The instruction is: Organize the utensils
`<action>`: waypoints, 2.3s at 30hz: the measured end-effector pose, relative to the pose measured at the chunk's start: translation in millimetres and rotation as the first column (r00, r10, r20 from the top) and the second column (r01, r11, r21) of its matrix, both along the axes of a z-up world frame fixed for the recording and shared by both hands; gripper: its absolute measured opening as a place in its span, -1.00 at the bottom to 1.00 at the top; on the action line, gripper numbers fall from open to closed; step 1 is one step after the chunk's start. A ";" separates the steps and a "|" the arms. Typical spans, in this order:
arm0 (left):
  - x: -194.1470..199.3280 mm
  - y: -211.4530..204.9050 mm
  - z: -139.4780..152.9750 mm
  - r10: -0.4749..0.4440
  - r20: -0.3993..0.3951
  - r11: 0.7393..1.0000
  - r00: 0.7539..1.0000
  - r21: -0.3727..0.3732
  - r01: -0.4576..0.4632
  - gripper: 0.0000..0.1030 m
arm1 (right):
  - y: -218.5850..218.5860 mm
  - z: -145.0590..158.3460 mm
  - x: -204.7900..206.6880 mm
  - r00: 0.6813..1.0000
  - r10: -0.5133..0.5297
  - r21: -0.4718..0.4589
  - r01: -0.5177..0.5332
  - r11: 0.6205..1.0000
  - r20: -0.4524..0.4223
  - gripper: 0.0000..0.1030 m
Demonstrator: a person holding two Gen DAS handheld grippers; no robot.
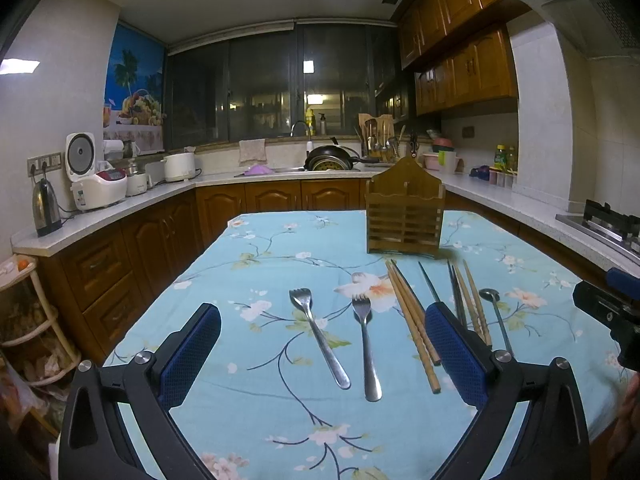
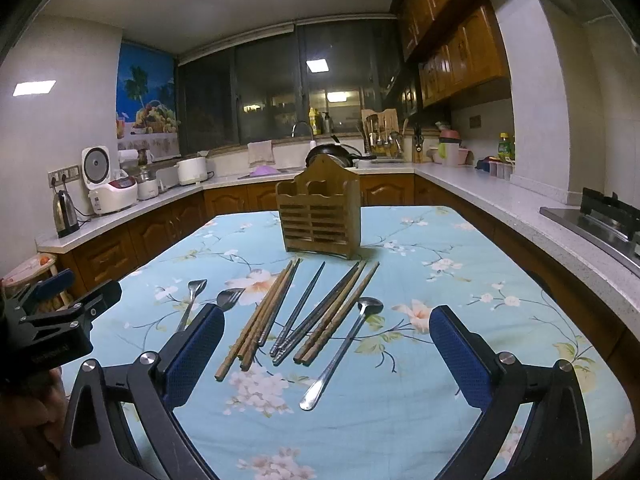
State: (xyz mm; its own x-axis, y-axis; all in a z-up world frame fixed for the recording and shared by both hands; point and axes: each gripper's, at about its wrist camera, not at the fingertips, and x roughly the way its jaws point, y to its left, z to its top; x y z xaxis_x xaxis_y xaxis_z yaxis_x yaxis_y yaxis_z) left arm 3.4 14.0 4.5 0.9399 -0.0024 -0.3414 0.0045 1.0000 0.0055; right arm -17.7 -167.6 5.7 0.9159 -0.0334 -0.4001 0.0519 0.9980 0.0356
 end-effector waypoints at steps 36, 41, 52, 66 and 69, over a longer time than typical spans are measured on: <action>-5.3 -14.3 -2.5 -0.002 -0.007 1.000 1.000 0.003 0.002 0.98 | 0.1 1.6 -0.5 1.000 0.010 0.006 -0.010 1.000 0.001 1.00; -2.2 -15.1 -4.6 -0.002 -0.026 1.000 1.000 -0.008 0.002 0.99 | 1.1 1.4 -0.1 1.000 0.010 0.005 -0.010 1.000 -0.004 1.00; 18.1 -9.7 -2.9 -0.029 -0.111 0.999 0.993 -0.033 0.025 0.99 | -6.5 1.4 13.9 0.999 0.006 0.031 -0.005 1.000 -0.043 1.00; 78.3 -2.5 13.1 -0.096 -0.282 0.995 0.955 -0.058 0.083 0.98 | -42.5 -13.1 69.5 0.979 -0.003 0.141 0.032 0.990 -0.205 0.94; 93.9 4.3 16.3 -0.122 -0.316 0.991 0.941 -0.085 0.099 0.87 | -53.5 -18.7 85.2 0.967 -0.001 0.177 0.047 0.983 -0.253 0.75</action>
